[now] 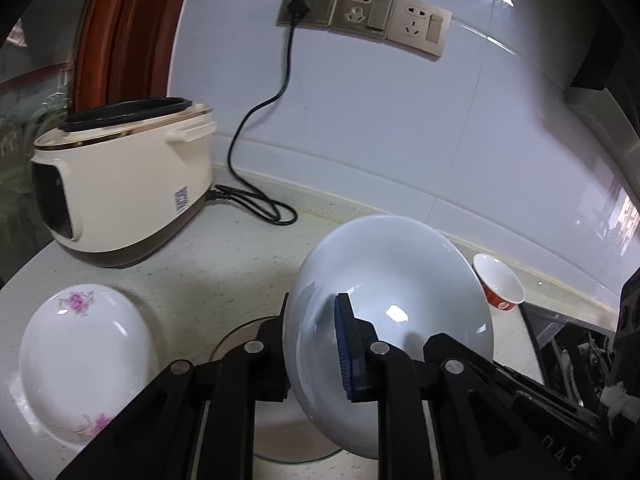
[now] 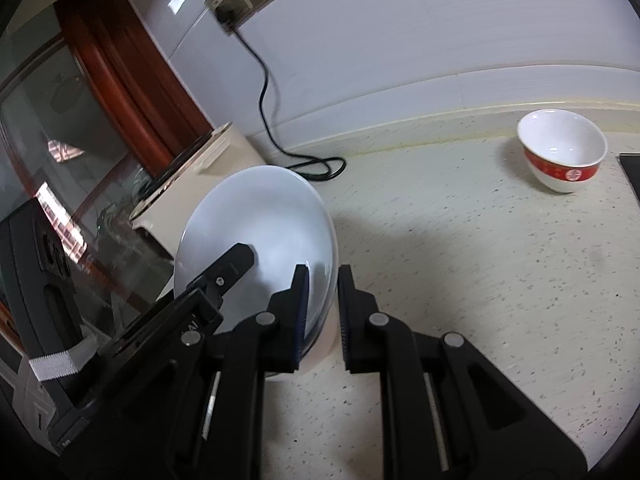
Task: Organize plates and bowls
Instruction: 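Carry the held white bowls with both grippers toward the plates by the cooker, then lower the white bowls beside the flower plates and open both grippers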
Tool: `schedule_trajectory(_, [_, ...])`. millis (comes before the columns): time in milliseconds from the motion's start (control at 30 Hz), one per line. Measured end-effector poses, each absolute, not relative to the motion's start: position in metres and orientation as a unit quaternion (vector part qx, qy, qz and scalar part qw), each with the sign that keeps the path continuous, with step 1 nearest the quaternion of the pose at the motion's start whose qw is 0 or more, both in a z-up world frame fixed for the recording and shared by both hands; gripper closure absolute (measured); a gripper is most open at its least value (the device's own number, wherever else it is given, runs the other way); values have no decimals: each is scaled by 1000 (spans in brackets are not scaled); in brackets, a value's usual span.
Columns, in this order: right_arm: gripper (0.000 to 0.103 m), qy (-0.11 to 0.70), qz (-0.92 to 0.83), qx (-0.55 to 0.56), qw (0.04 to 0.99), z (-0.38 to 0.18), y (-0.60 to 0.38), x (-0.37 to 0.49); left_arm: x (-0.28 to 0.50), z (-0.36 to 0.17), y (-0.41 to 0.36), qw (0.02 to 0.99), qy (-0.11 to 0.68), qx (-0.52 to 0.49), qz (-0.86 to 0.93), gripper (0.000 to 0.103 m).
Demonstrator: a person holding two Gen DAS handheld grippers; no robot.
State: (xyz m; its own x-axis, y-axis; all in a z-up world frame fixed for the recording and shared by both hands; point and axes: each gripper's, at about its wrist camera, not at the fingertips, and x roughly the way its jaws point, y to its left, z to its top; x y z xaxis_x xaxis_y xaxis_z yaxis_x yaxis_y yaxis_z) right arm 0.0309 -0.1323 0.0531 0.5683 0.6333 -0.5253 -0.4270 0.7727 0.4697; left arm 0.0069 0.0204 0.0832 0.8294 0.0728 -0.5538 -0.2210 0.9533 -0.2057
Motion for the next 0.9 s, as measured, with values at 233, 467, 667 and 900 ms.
schedule_trajectory(233, [86, 362, 319, 139, 865, 48, -121, 26, -3, 79, 29, 945, 290, -122, 90, 85])
schedule_trajectory(467, [86, 376, 328, 136, 856, 42, -110, 25, -7, 74, 36, 941, 302, -117, 99, 85])
schedule_trajectory(667, [85, 383, 329, 125, 854, 39, -102, 24, -7, 67, 42, 938, 312, -112, 105, 85])
schedule_trajectory(900, [84, 393, 325, 112, 853, 35, -97, 24, -4, 61, 48, 934, 324, -110, 104, 84])
